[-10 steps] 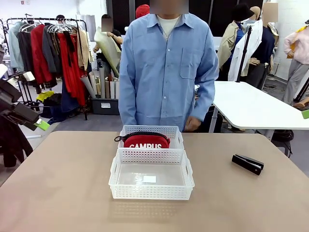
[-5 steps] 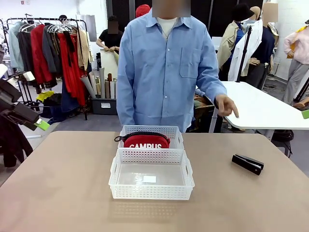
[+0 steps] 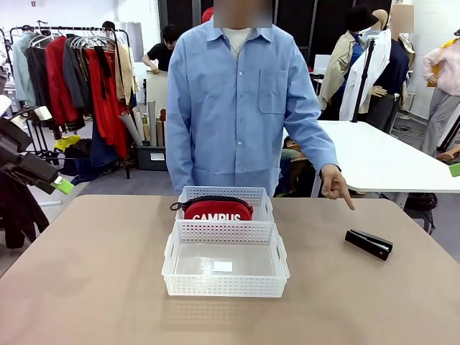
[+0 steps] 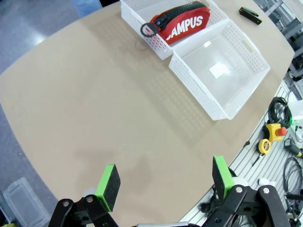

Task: Distribute items into two baskets.
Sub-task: Pick up the Stapler that the person points to.

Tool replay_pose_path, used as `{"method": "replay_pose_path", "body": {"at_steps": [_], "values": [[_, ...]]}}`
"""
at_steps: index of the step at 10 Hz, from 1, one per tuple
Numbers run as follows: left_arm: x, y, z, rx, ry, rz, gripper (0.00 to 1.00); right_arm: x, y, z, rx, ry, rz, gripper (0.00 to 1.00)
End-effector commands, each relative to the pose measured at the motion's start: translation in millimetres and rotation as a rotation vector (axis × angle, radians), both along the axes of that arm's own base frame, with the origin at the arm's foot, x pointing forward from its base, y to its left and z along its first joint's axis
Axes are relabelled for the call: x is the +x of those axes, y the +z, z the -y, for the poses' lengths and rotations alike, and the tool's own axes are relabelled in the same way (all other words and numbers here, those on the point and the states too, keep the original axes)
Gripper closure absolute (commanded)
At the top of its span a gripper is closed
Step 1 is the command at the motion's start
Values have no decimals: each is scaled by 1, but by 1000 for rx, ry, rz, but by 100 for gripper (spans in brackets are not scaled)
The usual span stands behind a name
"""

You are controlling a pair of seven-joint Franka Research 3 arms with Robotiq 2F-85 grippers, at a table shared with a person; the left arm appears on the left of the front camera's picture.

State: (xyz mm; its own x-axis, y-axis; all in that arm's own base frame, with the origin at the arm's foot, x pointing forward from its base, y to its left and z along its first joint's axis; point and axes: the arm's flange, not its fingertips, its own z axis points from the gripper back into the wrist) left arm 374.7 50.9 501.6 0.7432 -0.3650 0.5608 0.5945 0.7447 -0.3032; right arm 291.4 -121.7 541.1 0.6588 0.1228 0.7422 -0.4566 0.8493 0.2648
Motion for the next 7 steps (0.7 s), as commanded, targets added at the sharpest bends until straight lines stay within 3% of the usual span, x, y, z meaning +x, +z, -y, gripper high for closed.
{"method": "replay_pose_path", "body": {"at_steps": [1, 4, 7], "values": [[1, 2, -1, 6, 0, -11, 0, 0, 0, 1, 16, 8, 8, 0], [1, 2, -1, 6, 0, -11, 0, 0, 0, 0, 0, 0, 0, 0], [1, 2, -1, 6, 0, -11, 0, 40, 18, 13, -68, 102, -109, 0]]}}
